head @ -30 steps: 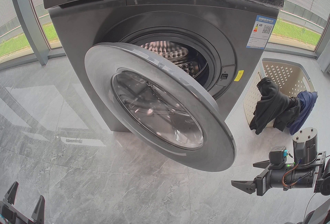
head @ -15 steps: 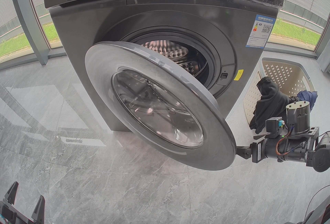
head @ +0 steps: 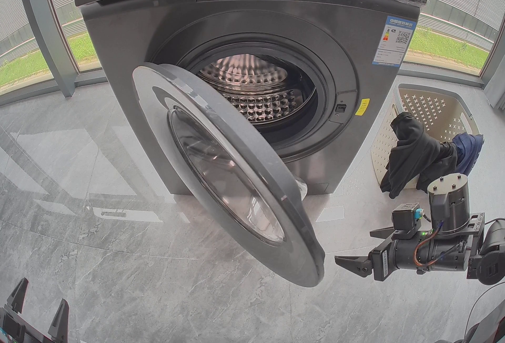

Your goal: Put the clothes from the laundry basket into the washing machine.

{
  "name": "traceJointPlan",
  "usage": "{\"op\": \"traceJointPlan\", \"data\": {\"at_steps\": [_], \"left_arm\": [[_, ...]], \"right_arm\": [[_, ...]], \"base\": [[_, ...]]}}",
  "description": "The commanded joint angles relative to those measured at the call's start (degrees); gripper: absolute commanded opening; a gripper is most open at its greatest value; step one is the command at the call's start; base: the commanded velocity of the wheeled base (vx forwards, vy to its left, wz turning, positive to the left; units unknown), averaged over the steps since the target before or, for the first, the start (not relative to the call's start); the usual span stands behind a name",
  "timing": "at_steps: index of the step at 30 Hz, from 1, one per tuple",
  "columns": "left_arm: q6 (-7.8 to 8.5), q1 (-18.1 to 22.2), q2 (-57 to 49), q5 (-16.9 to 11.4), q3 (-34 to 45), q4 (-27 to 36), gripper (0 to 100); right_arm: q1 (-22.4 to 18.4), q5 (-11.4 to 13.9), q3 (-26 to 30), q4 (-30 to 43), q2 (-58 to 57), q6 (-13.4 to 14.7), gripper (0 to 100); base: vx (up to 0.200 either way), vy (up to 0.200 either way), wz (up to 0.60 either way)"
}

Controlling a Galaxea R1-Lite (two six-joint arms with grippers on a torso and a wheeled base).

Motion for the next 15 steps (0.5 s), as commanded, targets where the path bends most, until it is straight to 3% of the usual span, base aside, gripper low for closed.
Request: {"op": "traceJointPlan", "data": {"at_steps": [1, 4, 8, 15], "left_arm": [[-0.04, 0.0, -0.8, 0.0, 0.9, 0.0, 100], [-0.04, 0.0, -0.8, 0.0, 0.9, 0.0, 100], [-0.04, 0.0, -0.8, 0.0, 0.9, 0.0, 100], [-0.04, -0.1, -0.8, 0.0, 0.9, 0.0, 100]], "right_arm": [[0.7, -0.3, -2.5, -0.1, -0.3, 0.6, 100], [1.6, -0.6, -5.8, -0.4, 3.3, 1.6, 100], [3.5, -3.5, -10.4, -0.5, 8.0, 3.2, 100], [6.2, -3.2, -11.7, -0.5, 9.9, 3.6, 100]], "base": [[0.000, 0.000, 0.00], [0.000, 0.000, 0.00], [0.000, 0.000, 0.00], [0.000, 0.000, 0.00]]}}
